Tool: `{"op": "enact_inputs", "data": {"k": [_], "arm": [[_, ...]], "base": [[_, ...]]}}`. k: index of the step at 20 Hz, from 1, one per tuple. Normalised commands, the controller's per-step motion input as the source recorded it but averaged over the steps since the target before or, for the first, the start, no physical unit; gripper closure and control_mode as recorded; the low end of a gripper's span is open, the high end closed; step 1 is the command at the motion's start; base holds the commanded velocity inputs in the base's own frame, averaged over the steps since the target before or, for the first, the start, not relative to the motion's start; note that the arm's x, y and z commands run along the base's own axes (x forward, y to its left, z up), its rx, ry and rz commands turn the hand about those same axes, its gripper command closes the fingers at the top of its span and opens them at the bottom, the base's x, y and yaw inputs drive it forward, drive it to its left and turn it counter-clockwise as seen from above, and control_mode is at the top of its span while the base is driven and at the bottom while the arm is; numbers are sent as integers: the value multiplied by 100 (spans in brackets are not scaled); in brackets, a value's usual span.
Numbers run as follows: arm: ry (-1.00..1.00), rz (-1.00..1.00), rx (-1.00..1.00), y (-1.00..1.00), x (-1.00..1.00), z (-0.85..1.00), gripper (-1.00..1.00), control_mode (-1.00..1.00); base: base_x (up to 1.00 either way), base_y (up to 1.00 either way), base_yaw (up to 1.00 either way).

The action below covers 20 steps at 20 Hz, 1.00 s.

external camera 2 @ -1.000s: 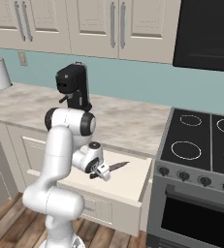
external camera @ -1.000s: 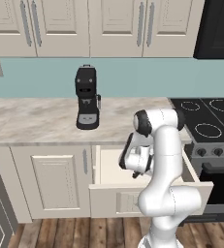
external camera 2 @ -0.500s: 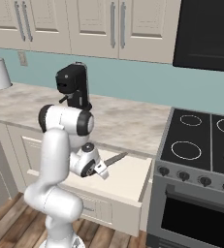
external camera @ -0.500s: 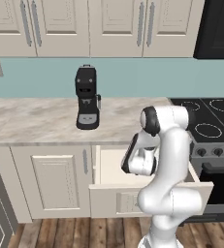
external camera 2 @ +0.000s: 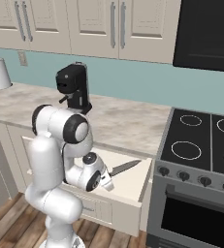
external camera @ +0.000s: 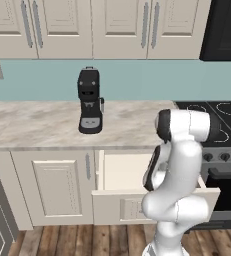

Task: Pick up the knife from the drawer and place it on the cutting board. Then place the meat from the plate to the cutting board.

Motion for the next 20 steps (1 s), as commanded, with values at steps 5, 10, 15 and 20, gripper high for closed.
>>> {"op": "enact_inputs", "data": {"k": [5, 10, 15, 20], "arm": [[-15, -22, 0, -55, -26, 53, 100, -100], [-23, -11, 0, -56, -2, 79, 100, -100], [-7, -13, 0, -54, -32, 89, 100, -100], [2, -16, 1, -53, -37, 99, 100, -100]], "base": [[0, 0, 0], [0, 0, 0], [0, 0, 0], [0, 0, 0]]}}
